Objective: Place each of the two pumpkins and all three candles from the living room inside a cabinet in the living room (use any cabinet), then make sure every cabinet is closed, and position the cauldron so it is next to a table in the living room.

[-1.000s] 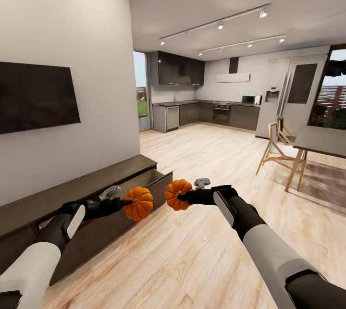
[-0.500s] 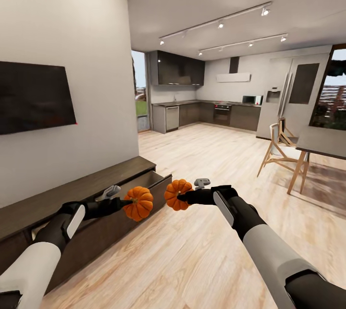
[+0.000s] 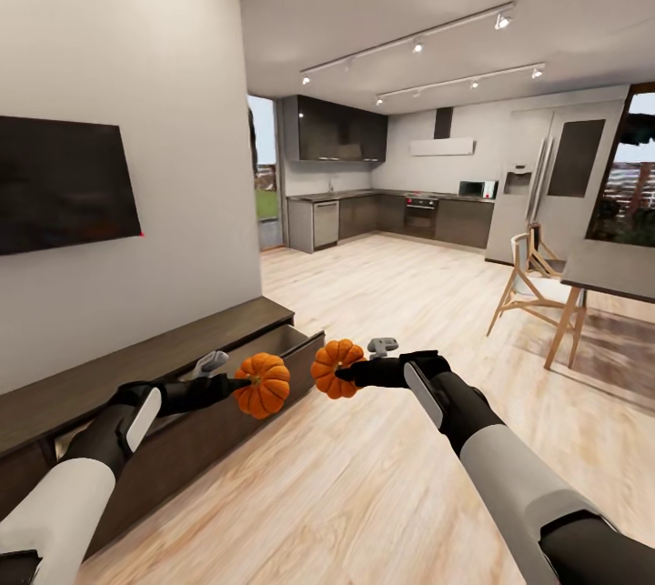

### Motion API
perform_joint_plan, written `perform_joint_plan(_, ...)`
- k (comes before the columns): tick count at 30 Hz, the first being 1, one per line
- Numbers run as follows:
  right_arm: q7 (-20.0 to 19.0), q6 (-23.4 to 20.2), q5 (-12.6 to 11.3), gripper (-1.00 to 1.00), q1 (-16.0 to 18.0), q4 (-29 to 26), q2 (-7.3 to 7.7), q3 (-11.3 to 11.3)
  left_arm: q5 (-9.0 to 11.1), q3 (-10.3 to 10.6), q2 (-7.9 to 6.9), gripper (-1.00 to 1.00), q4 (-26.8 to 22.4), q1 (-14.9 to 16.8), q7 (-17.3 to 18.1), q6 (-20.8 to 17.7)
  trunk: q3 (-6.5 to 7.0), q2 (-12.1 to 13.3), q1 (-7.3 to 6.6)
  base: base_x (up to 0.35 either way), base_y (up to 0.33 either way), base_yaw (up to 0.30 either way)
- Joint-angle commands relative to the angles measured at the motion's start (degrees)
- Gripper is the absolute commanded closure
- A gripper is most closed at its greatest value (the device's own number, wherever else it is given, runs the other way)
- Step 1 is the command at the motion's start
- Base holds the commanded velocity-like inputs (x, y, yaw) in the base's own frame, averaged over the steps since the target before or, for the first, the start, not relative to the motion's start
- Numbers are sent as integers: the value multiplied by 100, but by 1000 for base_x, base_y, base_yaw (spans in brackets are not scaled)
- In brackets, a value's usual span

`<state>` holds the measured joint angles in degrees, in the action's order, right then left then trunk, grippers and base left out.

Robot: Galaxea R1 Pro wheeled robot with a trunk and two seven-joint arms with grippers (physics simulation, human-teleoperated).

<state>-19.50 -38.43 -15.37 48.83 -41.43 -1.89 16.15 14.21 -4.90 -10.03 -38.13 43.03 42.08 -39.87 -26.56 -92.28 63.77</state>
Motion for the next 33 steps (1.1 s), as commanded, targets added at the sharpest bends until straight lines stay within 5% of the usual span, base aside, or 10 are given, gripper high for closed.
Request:
perform_joint_plan(1,-2,-24,-10,100,4,-5,2,1,12,-14,1,100,-2,4,2,-30,-7,-3,2,140,-87,0)
perform_joint_plan(33,-2,-24,-10,100,4,-5,1,-6,12,-21,1,100,-2,4,2,-30,-7,-3,2,76,-3,0)
